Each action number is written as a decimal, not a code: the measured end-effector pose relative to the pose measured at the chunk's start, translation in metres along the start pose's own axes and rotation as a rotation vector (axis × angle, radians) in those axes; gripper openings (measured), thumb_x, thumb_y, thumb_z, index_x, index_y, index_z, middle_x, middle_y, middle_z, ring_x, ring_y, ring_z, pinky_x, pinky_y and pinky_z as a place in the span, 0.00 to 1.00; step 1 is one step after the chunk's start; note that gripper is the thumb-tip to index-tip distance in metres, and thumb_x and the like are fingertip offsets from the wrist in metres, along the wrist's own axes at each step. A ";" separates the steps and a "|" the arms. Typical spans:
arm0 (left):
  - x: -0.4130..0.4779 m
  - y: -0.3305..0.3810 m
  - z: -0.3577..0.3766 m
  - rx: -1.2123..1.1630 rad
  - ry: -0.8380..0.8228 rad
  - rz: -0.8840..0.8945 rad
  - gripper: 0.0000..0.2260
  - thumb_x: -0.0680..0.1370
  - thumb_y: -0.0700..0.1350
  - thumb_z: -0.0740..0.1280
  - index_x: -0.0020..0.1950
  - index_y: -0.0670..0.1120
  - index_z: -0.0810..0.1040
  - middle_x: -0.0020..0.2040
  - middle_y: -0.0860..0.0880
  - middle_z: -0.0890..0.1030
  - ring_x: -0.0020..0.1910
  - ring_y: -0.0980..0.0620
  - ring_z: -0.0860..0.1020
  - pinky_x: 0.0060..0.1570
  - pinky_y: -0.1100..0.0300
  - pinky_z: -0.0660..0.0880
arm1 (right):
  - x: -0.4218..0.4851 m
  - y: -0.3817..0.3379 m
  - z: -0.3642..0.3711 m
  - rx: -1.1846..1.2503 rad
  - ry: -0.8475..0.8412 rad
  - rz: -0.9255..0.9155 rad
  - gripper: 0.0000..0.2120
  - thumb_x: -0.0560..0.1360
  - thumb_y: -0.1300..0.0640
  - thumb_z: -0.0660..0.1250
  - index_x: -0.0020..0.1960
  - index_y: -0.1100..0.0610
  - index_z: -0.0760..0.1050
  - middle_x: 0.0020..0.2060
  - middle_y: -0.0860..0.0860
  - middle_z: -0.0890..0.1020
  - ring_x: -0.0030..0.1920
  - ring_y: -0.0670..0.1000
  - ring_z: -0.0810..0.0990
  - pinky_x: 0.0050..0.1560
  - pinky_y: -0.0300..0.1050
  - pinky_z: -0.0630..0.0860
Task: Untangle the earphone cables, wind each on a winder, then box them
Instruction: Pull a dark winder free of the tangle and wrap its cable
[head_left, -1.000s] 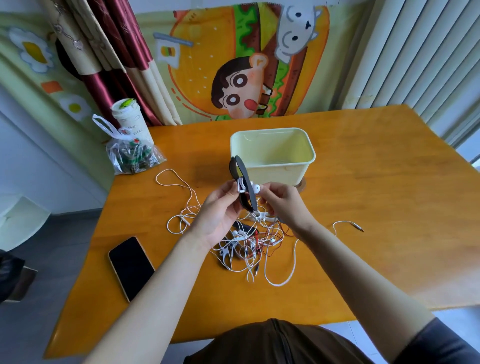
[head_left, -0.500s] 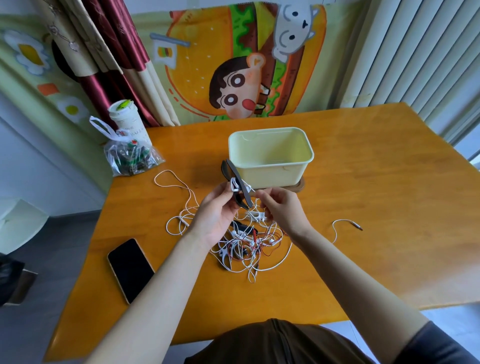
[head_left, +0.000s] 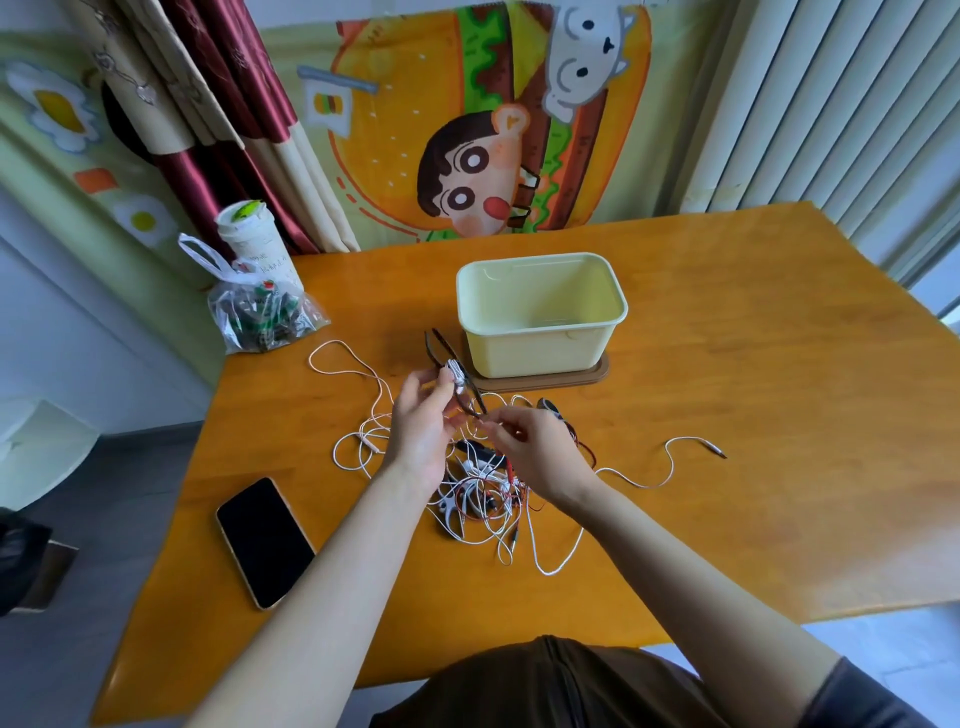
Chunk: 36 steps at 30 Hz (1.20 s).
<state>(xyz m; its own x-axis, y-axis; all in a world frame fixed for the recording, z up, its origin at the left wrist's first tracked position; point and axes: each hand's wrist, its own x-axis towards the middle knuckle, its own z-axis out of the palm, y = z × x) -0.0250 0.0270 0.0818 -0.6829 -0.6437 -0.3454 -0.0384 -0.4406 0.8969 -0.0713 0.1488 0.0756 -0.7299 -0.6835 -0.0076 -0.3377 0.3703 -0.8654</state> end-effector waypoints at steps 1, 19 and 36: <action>0.002 0.000 -0.001 0.077 0.054 0.033 0.01 0.80 0.42 0.63 0.49 0.47 0.73 0.44 0.46 0.77 0.39 0.52 0.75 0.39 0.60 0.74 | -0.002 0.000 0.000 0.001 -0.023 -0.015 0.10 0.79 0.57 0.61 0.52 0.59 0.80 0.33 0.48 0.77 0.27 0.41 0.71 0.29 0.29 0.65; -0.019 -0.002 -0.012 0.589 -0.534 0.126 0.07 0.76 0.38 0.67 0.51 0.48 0.77 0.46 0.49 0.81 0.46 0.57 0.79 0.47 0.68 0.75 | 0.027 -0.004 -0.068 -0.125 0.133 -0.043 0.09 0.76 0.54 0.67 0.45 0.58 0.83 0.40 0.48 0.83 0.37 0.41 0.77 0.36 0.28 0.70; -0.020 0.011 0.009 -0.315 -0.268 -0.070 0.05 0.79 0.38 0.59 0.51 0.44 0.74 0.45 0.45 0.80 0.45 0.50 0.78 0.53 0.61 0.74 | 0.007 -0.001 -0.028 0.190 0.010 0.129 0.14 0.79 0.53 0.61 0.36 0.51 0.78 0.28 0.45 0.76 0.25 0.40 0.68 0.28 0.33 0.65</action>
<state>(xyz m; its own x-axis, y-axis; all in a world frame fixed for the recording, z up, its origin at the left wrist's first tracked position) -0.0181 0.0407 0.1016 -0.8538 -0.4380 -0.2812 0.1049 -0.6741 0.7312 -0.0927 0.1609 0.0907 -0.7660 -0.6315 -0.1203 -0.1236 0.3282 -0.9365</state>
